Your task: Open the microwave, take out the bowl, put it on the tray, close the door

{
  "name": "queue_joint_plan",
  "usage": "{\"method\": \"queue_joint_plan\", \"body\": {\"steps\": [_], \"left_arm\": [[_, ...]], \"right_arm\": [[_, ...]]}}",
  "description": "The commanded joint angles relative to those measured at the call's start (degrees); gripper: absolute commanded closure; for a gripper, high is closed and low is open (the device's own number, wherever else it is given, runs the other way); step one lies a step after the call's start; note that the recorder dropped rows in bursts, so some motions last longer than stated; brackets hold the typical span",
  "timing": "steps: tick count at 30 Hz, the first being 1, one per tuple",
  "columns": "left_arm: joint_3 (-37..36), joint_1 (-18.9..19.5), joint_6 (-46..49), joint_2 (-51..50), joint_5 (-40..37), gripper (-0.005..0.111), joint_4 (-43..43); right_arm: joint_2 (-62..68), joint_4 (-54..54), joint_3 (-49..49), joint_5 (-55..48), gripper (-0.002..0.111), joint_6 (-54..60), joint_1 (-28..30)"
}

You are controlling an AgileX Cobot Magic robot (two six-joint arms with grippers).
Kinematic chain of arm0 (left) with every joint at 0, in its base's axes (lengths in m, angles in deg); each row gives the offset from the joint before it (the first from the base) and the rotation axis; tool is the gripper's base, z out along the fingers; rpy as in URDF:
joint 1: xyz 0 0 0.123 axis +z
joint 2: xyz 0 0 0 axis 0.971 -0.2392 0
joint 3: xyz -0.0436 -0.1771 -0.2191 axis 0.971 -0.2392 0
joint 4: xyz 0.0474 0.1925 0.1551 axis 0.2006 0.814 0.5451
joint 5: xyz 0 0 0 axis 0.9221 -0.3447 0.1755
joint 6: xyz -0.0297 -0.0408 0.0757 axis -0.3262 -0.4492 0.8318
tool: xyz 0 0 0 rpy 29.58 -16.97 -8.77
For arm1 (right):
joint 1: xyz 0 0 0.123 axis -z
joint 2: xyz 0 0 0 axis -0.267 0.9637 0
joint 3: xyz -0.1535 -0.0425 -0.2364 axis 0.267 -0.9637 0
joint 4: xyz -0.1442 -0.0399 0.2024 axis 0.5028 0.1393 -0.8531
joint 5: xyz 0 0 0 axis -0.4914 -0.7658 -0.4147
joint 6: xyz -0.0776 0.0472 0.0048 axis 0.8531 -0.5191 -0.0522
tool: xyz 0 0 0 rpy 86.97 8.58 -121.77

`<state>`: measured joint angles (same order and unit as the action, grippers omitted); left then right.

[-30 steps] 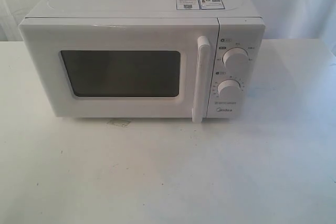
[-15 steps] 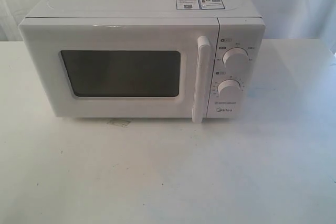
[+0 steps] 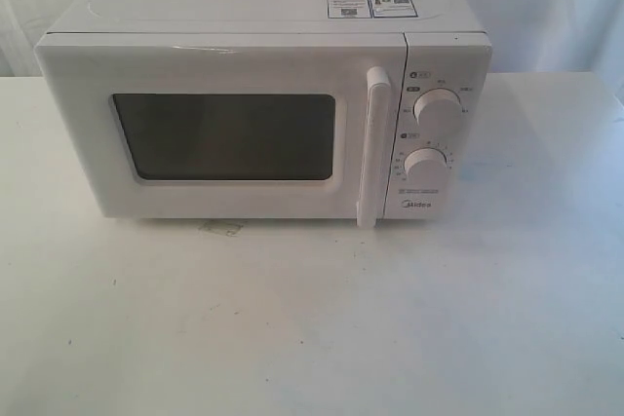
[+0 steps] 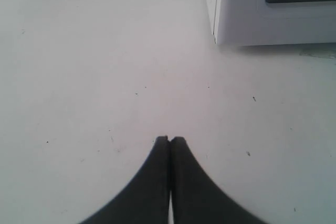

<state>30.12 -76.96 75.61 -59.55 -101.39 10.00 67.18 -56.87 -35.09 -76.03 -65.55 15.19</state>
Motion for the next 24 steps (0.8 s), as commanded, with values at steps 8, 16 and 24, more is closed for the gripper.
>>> {"method": "queue_joint_plan", "body": {"steps": [8, 16, 24], "left_arm": [[-0.15, 0.15, -0.17, 0.36, -0.20, 0.107, -0.46], [-0.15, 0.15, -0.17, 0.36, -0.20, 0.107, -0.46], [-0.15, 0.15, -0.17, 0.36, -0.20, 0.107, -0.46]], "right_arm": [[0.14, -0.39, 0.39, -0.44, 0.108, -1.84, 0.45], [1.87, -0.39, 0.39, 0.40, 0.108, -3.80, 0.45], [10.50, -1.54, 0.69, 2.06, 0.108, -3.80, 0.29]]}}
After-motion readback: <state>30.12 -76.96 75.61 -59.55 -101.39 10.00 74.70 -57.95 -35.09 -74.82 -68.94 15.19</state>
